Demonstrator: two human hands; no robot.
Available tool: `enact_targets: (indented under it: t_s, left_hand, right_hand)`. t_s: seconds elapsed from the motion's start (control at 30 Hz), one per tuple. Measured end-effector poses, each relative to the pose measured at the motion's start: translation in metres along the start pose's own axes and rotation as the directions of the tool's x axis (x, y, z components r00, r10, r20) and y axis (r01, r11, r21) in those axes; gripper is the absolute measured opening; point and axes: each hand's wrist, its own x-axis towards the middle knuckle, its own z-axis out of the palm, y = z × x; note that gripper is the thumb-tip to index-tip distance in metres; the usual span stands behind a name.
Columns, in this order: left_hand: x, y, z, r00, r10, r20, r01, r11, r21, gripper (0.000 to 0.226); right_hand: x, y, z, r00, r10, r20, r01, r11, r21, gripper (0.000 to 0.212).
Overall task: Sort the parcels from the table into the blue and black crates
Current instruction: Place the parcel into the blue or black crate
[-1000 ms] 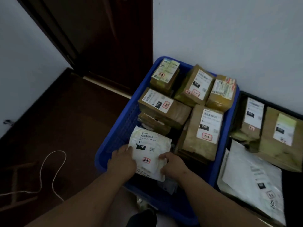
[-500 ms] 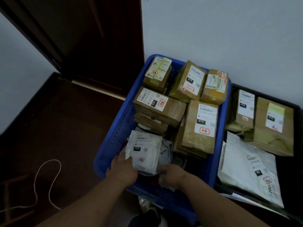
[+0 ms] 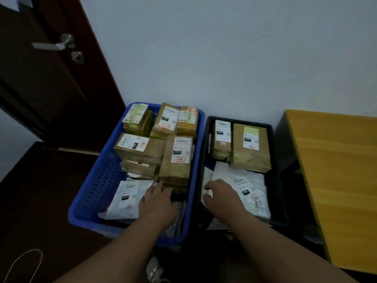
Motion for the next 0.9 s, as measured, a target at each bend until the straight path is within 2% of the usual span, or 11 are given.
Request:
enact_targets:
  t_s: [0.13,0.27,0.4,0.57,0.7,0.9]
  left_hand:
    - [-0.034,0.091,0.032,0.991,0.135,0.006,-0.135,0.989,0.059,0.057]
    - [-0.057,0.180,0.058,0.958,0.286,0.025,-0.287,0.952,0.105,0.059]
    - [-0.067,0.244,0.075,0.923,0.382,0.048,-0.384,0.911,0.151,0.059]
    - [-0.059,0.308,0.098,0.884,0.459,0.089,-0.467,0.859,0.213,0.057]
    - [-0.042,0.361,0.118,0.861,0.490,0.138,-0.508,0.838,0.199,0.058]
    - [-0.007,0.446,0.118,0.804,0.560,0.198,-0.592,0.783,0.191,0.058]
  right_hand:
    - [-0.066,0.084,-0.050,0.994,0.042,-0.100,-0.057,0.986,-0.155,0.043]
    - [-0.127,0.166,-0.093,0.968,0.171,-0.186,-0.212,0.950,-0.231,0.051]
    - [-0.168,0.226,-0.115,0.923,0.303,-0.236,-0.351,0.915,-0.197,0.054]
    - [-0.197,0.289,-0.130,0.887,0.437,-0.152,-0.454,0.885,-0.107,0.055]
    - [-0.200,0.336,-0.143,0.812,0.557,-0.174,-0.572,0.819,-0.049,0.055]
    - [-0.191,0.402,-0.190,0.719,0.658,-0.224,-0.668,0.743,0.038,0.048]
